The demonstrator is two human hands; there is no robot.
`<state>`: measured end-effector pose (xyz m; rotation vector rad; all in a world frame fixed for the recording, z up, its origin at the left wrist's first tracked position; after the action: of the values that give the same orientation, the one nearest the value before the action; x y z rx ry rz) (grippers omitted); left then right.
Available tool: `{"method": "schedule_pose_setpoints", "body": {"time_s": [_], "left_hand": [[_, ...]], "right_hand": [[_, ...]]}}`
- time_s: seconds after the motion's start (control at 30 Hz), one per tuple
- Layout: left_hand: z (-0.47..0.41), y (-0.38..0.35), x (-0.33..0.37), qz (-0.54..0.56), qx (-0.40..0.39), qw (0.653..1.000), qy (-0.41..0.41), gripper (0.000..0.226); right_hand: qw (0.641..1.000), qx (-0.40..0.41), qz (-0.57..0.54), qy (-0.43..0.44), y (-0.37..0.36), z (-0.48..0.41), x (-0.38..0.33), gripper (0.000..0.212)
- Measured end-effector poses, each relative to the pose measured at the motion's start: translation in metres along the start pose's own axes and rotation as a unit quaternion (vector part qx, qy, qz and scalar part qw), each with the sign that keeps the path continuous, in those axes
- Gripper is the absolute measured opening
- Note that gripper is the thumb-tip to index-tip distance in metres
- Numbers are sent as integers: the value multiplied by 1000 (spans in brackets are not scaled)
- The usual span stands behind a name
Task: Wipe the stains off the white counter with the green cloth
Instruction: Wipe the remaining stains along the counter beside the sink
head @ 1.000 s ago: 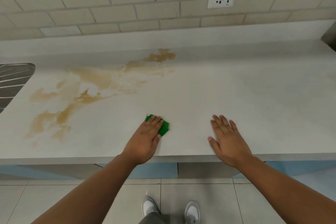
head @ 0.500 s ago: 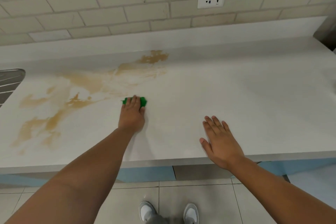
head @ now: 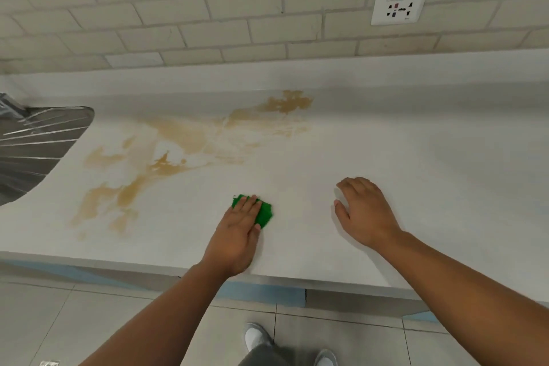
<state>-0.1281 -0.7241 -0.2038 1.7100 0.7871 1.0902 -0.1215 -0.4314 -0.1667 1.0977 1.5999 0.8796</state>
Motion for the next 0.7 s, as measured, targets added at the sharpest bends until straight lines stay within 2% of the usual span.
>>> {"method": "schedule_pose_setpoints", "body": {"time_s": [0.13, 0.33, 0.43, 0.57, 0.7], "left_hand": [[-4, 22, -70, -54, 62, 979, 185, 59], [-53, 32, -139, -74, 90, 948, 297, 55], [-87, 38, -172, -87, 97, 938, 322, 55], [-139, 36, -192, -96, 90, 940, 315, 56], [-189, 23, -184, -95, 63, 959, 258, 56]], "right_hand": [[1000, -20, 4, 16, -24, -29, -18, 52], [999, -48, 24, -8, -55, -89, -14, 65], [998, -35, 37, -28, -58, -119, -2, 71], [996, -36, 65, -57, -64, -146, 20, 71], [993, -44, 92, -55, -76, -149, 31, 73]]}}
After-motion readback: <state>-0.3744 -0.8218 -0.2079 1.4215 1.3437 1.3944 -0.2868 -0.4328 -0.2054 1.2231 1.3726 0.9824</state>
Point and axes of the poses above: each hand's wrist, its own z-axis away from the middle knuckle, its own y-axis out of the back of the hand, x = y × z, the point moved 4 cm from there along -z, towards the middle knuckle, and after that the axes turned 9 degrees about x, right-handed, at the moved point
